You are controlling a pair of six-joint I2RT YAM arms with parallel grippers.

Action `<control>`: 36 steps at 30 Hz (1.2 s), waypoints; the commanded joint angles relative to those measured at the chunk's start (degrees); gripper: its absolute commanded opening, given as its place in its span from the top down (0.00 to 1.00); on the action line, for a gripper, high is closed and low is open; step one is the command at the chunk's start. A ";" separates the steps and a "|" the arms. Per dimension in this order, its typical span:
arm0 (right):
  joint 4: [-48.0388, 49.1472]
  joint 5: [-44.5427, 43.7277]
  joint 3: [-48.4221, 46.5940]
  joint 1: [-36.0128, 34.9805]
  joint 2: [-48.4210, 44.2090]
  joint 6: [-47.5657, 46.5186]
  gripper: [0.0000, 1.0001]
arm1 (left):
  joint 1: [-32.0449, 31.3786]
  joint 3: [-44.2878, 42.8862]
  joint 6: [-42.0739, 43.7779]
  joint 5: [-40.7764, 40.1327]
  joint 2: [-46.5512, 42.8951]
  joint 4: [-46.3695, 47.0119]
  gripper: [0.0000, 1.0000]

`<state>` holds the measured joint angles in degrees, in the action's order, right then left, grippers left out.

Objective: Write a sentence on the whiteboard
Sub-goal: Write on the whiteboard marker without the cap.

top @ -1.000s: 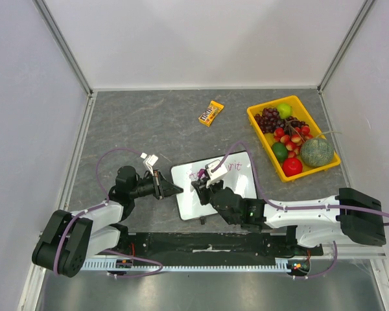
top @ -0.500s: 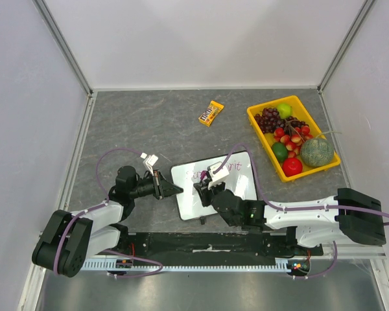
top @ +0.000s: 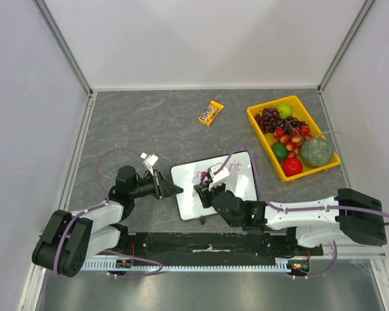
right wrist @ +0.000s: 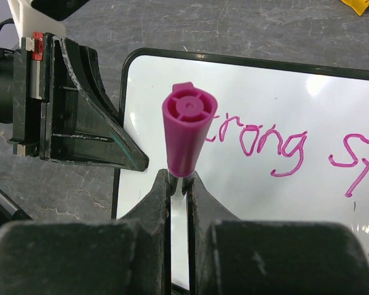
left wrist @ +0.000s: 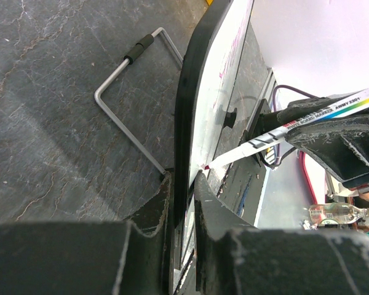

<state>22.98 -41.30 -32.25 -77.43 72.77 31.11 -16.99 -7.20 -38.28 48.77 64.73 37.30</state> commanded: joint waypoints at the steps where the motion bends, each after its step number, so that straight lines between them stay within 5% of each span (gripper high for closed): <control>1: -2.15 -1.42 0.79 -0.09 -0.53 0.53 1.00 | 0.29 0.61 2.42 -3.25 0.13 -3.55 0.98; 36: -6.19 -3.79 -1.42 0.96 -1.40 0.70 1.00 | 0.12 0.79 2.42 -3.16 -0.39 -3.55 0.98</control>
<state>18.74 -44.51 -34.70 -76.99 72.40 30.46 -16.99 -7.20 -38.28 48.75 64.69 37.23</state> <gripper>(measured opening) 0.108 0.168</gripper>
